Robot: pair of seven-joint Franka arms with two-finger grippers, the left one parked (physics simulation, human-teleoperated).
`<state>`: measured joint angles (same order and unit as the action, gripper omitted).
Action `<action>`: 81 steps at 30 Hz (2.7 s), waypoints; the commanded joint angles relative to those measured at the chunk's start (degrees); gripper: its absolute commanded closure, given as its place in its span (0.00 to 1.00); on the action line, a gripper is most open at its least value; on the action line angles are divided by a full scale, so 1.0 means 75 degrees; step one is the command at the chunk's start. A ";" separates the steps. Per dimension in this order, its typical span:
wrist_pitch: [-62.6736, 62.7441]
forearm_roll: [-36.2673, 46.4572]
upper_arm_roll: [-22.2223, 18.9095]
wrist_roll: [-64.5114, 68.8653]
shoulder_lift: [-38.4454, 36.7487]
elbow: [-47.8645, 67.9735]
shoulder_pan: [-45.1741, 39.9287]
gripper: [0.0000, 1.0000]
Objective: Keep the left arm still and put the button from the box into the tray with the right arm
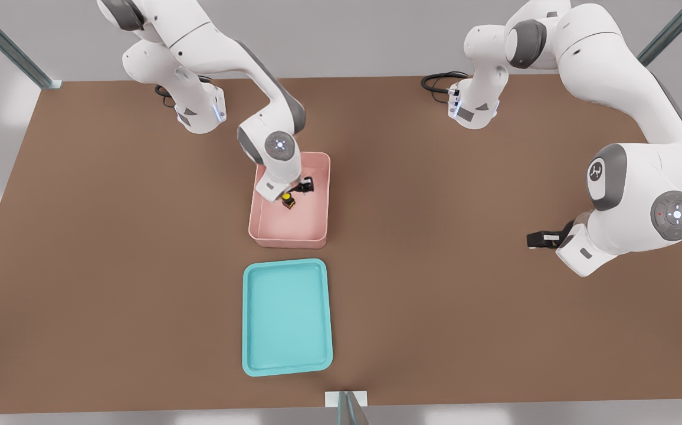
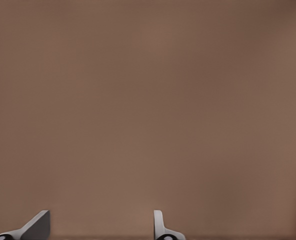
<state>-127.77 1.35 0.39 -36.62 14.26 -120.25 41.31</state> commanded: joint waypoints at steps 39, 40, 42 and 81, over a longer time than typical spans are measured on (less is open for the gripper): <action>-0.3120 0.0031 -0.0146 -0.0075 0.0302 -0.2014 0.0245 0.51; -0.3096 0.0031 -0.0146 -0.0086 0.0302 -0.2002 0.0245 0.53; -0.3084 0.0031 -0.0158 -0.0110 0.0302 -0.1967 0.0234 0.57; 0.7064 0.0418 -0.2255 0.5761 0.1181 0.7642 -0.3516 0.00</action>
<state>-88.68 7.41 -16.54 -9.68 22.67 -62.88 14.96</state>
